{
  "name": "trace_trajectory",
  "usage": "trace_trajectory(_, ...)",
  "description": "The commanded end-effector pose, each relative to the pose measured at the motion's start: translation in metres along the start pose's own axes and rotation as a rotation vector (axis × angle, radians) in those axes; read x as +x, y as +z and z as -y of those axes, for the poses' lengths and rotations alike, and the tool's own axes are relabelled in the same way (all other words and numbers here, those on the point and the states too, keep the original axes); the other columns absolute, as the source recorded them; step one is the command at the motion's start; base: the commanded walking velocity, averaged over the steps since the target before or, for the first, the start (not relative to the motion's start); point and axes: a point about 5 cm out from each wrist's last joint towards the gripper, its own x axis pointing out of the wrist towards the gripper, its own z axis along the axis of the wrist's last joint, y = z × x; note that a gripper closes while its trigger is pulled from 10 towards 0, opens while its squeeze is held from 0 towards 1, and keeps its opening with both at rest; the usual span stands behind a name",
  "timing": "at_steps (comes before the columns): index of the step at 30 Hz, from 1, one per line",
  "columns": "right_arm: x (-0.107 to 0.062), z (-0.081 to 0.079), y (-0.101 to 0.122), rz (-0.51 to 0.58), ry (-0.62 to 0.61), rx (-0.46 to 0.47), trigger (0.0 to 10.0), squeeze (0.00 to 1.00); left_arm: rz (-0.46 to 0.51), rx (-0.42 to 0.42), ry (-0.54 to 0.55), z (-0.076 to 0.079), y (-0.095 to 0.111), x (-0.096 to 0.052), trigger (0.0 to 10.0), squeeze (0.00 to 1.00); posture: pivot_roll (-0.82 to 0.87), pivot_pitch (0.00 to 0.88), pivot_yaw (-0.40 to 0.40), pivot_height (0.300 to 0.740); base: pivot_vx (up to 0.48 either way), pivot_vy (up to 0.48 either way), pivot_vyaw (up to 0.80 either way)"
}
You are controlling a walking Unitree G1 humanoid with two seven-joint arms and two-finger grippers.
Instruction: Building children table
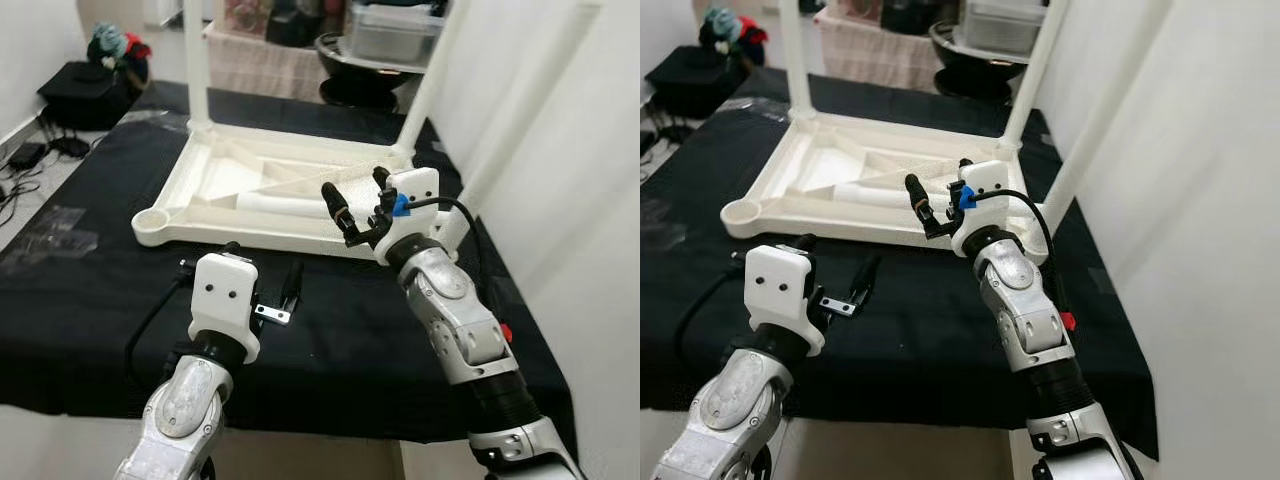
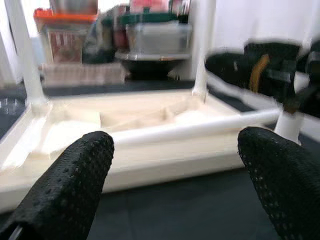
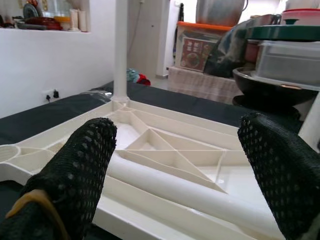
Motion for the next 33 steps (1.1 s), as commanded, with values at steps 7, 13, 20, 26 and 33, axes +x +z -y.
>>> trace_trajectory(7, 0.006, 0.013, 0.013, 0.046, 0.018, -0.037, 10.0, 0.0, 0.009, 0.037, 0.039, -0.013, 0.004, 0.006, 10.0, 0.0, 0.04, 0.115, -0.156, 0.74, 0.268, 0.0, 0.0)
trace_trajectory(13, 0.008, 0.005, 0.015, 0.058, 0.063, -0.085, 10.0, 0.0, 0.013, 0.046, 0.044, -0.015, 0.006, 0.007, 10.0, 0.0, 0.05, 0.116, -0.156, 0.74, 0.274, 0.0, 0.4)
trace_trajectory(20, 0.014, 0.005, 0.02, 0.07, 0.054, -0.094, 10.0, 0.0, 0.015, 0.035, 0.054, -0.016, 0.007, 0.009, 10.0, 0.0, 0.05, 0.114, -0.155, 0.74, 0.251, 0.0, 0.57)
trace_trajectory(26, 0.03, 0.023, 0.041, 0.116, 0.018, -0.109, 10.0, 0.0, 0.006, 0.028, 0.08, -0.02, 0.007, 0.01, 10.0, 0.0, 0.05, 0.116, -0.154, 0.74, 0.0, 0.0, 0.0)
trace_trajectory(33, 0.043, 0.037, 0.066, 0.16, 0.033, -0.095, 10.0, 0.0, 0.009, 0.028, 0.093, -0.022, 0.008, 0.012, 10.0, 0.0, 0.05, 0.118, -0.158, 0.74, 0.0, 0.0, 0.0)
